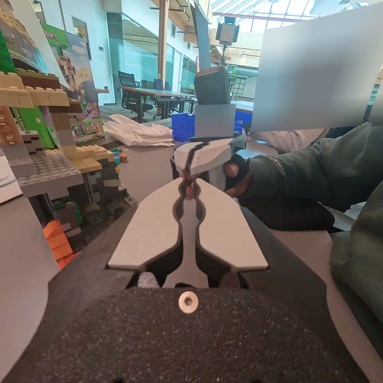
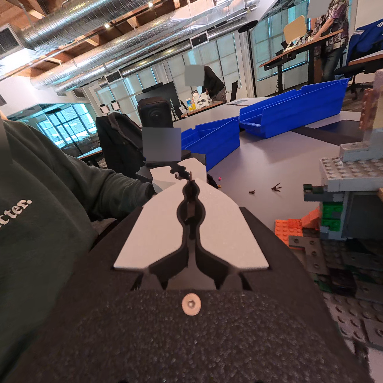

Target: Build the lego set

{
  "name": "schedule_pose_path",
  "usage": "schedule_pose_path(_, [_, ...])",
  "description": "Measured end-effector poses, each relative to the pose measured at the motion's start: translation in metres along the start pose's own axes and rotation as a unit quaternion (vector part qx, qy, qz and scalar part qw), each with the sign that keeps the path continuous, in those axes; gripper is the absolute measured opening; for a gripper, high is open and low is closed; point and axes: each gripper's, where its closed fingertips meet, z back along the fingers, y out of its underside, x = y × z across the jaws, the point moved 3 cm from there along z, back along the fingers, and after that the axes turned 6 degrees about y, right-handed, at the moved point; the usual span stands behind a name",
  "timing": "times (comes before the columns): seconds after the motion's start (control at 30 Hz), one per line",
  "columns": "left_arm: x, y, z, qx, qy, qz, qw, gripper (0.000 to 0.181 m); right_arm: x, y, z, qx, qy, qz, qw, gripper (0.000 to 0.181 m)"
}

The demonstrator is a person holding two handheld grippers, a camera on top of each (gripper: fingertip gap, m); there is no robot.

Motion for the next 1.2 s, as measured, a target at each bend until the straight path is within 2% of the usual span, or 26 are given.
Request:
schedule_pose_path(0.17, [0.0004,0.0012,0.0006,-0.001,-0.001,-0.001,1.0,0.01,-0.0014,0.0032,0.0006,0.007,0.005,0.017,1.0,0.001])
schedule_pose_path(0.43, [0.0014,0.0036,-0.0006,0.007,-0.003,-0.004,1.0,0.006,-0.0035,0.0045,0.002,0.005,-0.002,0.001,1.0,0.001])
schedule_pose_path(0.93, [-0.0021,0.0001,0.0003,-0.005,-0.005,-0.03,1.0,0.003,-0.0006,0.0005,0.0036,-0.021,-0.033,-0.057,0.998,0.0])
schedule_pose_path(1.2, [-0.0007,0.0042,0.0009,0.013,0.001,-0.015,1.0,0.002,-0.0014,0.0036,0.0038,0.003,-0.016,-0.022,1.0,0.001])
